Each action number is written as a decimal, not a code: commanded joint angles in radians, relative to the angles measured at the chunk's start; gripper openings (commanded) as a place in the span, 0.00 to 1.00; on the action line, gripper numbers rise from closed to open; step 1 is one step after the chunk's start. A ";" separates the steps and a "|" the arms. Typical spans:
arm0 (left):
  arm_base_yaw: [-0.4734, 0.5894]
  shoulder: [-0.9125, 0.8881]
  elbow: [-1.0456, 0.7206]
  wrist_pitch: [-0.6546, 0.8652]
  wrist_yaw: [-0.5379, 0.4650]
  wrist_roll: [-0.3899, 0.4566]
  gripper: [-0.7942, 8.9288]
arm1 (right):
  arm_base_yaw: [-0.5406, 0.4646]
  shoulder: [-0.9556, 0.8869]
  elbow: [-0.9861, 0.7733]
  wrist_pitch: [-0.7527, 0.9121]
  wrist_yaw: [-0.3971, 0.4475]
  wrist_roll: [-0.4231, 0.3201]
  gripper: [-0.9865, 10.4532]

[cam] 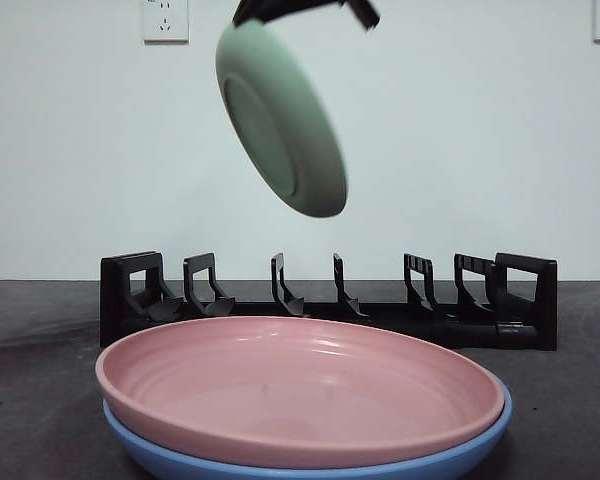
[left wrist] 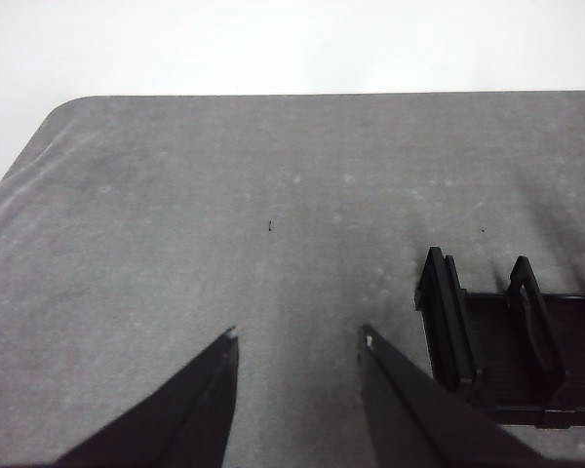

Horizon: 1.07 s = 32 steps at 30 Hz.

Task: Place the plate

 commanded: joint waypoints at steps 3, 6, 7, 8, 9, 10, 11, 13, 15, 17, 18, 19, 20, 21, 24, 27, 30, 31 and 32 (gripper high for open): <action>-0.002 0.004 0.019 0.012 -0.002 -0.005 0.28 | 0.064 -0.076 0.029 -0.079 0.181 -0.162 0.10; -0.002 0.004 0.019 0.019 -0.002 -0.005 0.28 | 0.102 -0.116 0.021 -0.112 0.270 -0.187 0.10; -0.002 0.004 0.019 0.021 -0.002 -0.006 0.28 | 0.113 -0.129 0.012 -0.112 0.278 -0.191 0.10; -0.002 0.004 0.019 0.023 -0.002 -0.008 0.28 | 0.124 -0.145 -0.002 -0.109 0.284 -0.192 0.10; -0.002 0.004 0.019 0.024 -0.002 -0.013 0.28 | 0.134 -0.158 -0.019 -0.106 0.294 -0.192 0.10; -0.002 0.004 0.019 0.026 -0.002 -0.021 0.28 | 0.147 -0.176 -0.042 -0.099 0.312 -0.192 0.10; -0.002 0.004 0.019 0.026 -0.002 -0.027 0.28 | 0.160 -0.192 -0.066 -0.090 0.332 -0.192 0.10; -0.002 0.004 0.019 0.027 -0.002 -0.028 0.28 | 0.197 -0.237 -0.140 -0.058 0.391 -0.192 0.10; -0.002 0.004 0.019 0.029 -0.002 -0.028 0.28 | 0.235 -0.286 -0.224 -0.016 0.435 -0.192 0.10; -0.002 0.004 0.019 0.034 -0.002 -0.028 0.28 | 0.276 -0.343 -0.316 0.034 0.479 -0.191 0.10; -0.002 0.004 0.019 0.036 -0.002 -0.028 0.28 | 0.306 -0.378 -0.374 0.066 0.504 -0.190 0.10; -0.002 0.004 0.019 0.037 -0.002 -0.028 0.28 | 0.328 -0.404 -0.413 0.086 0.520 -0.186 0.10; -0.002 0.004 0.019 0.038 -0.002 -0.028 0.28 | 0.351 -0.426 -0.451 0.106 0.538 -0.181 0.10; -0.002 0.004 0.019 0.039 -0.002 -0.028 0.28 | 0.381 -0.455 -0.497 0.128 0.562 -0.171 0.10; -0.002 0.004 0.019 0.041 -0.002 -0.028 0.27 | 0.457 -0.506 -0.588 0.157 0.629 -0.151 0.10; -0.002 0.004 0.019 0.041 -0.002 -0.028 0.27 | 0.541 -0.527 -0.657 0.159 0.719 -0.136 0.10; -0.002 0.004 0.019 0.041 -0.002 -0.028 0.27 | 0.636 -0.528 -0.709 0.160 0.803 -0.128 0.10; -0.002 0.004 0.019 0.041 -0.002 -0.028 0.27 | 0.662 -0.522 -0.722 0.165 0.820 -0.124 0.10; -0.002 0.004 0.019 0.041 -0.002 -0.028 0.27 | 0.688 -0.517 -0.735 0.171 0.834 -0.117 0.10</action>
